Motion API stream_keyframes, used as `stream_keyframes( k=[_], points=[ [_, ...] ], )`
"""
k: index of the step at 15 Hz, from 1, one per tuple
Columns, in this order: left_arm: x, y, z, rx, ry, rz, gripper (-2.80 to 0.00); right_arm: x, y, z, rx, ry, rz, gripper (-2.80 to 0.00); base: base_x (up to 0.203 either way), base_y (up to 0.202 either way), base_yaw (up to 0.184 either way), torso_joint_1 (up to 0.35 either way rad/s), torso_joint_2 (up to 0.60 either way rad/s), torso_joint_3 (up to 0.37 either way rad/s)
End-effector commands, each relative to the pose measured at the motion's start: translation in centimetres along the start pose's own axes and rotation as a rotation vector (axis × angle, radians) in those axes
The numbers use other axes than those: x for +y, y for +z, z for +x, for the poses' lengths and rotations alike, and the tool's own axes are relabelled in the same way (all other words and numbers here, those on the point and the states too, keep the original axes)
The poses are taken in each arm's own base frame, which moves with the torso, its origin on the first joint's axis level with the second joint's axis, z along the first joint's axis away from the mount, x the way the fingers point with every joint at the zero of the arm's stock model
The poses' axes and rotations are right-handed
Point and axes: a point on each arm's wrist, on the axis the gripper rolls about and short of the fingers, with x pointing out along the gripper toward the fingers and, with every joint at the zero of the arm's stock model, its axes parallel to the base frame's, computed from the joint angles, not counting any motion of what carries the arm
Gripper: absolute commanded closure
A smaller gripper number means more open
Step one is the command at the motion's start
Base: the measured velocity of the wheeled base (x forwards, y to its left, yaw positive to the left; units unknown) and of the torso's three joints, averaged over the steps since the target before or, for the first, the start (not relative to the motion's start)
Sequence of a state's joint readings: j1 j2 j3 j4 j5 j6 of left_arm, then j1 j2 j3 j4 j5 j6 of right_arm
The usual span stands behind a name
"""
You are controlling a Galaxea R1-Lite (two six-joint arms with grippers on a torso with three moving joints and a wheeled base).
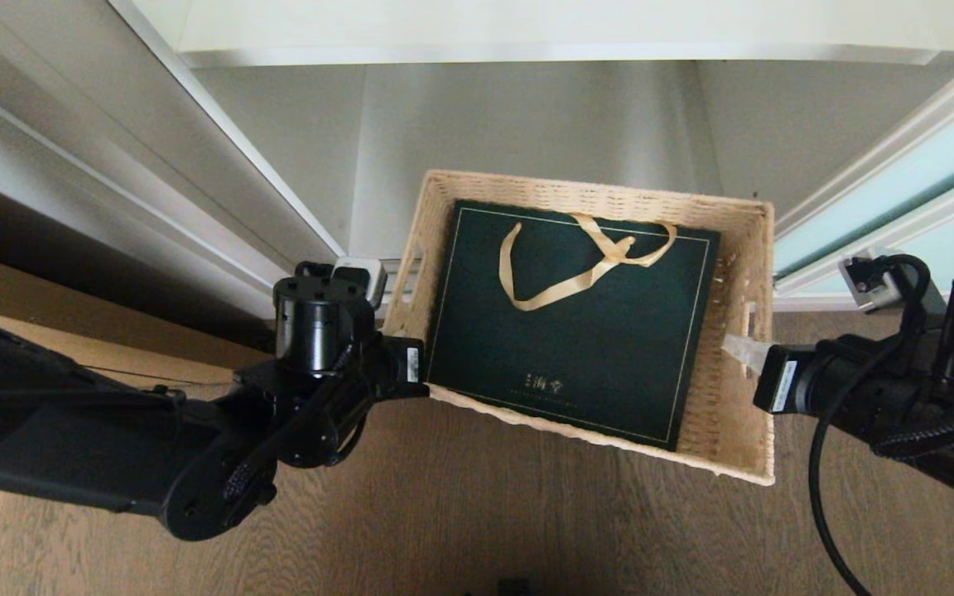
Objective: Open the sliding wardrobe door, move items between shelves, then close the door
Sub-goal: Place the basket on the higher shelf
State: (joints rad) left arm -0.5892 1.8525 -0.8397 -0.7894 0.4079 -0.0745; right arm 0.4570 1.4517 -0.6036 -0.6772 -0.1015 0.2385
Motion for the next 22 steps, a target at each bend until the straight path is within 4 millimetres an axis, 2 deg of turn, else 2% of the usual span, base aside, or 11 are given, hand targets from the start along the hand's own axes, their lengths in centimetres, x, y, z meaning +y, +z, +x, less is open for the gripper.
stream_keyframes(
  k=[1,3,5,7,11,14,17,22],
  points=[
    [0.1,-0.2,-0.9,0.004,0.005,0.006,0.00,0.2,0.1,-0.7,-0.015,0.011,0.000,0.00,0.000,0.000,0.000,0.000,0.00,0.000],
    [-0.3,-0.8,-2.2,0.022,-0.009,0.023,0.00,0.2,0.0,-1.5,-0.011,0.012,-0.001,0.00,0.000,0.000,0.000,0.000,0.00,0.000],
    [-1.0,-0.6,-2.9,0.009,-0.010,0.041,0.00,0.3,-0.9,-1.8,0.020,0.018,-0.007,0.00,0.000,0.000,0.000,0.000,0.00,0.000],
    [-1.0,-0.5,-2.9,0.006,-0.006,0.046,0.00,0.9,-1.4,-2.0,0.038,0.045,-0.012,0.00,0.000,0.000,0.000,0.000,0.00,0.000],
    [-0.6,0.1,-4.4,-0.016,-0.017,0.037,0.00,2.0,-2.2,-2.4,0.060,0.048,-0.030,0.00,0.000,0.000,0.000,0.000,0.00,0.000],
    [-0.6,-0.4,-5.3,-0.004,-0.030,0.045,0.00,2.1,-2.7,-3.6,0.062,0.041,-0.038,0.00,0.000,0.000,0.000,0.000,0.00,0.000],
    [-0.7,0.0,-6.3,-0.015,-0.024,0.044,0.00,2.1,-3.2,-4.5,0.076,0.024,-0.048,0.00,0.000,0.000,0.000,0.000,0.00,0.000],
    [-1.4,-1.7,-7.8,0.022,-0.039,0.070,0.00,2.0,-4.2,-6.3,0.122,0.032,-0.061,0.00,0.000,0.000,0.000,0.000,0.00,0.000]
  ],
)
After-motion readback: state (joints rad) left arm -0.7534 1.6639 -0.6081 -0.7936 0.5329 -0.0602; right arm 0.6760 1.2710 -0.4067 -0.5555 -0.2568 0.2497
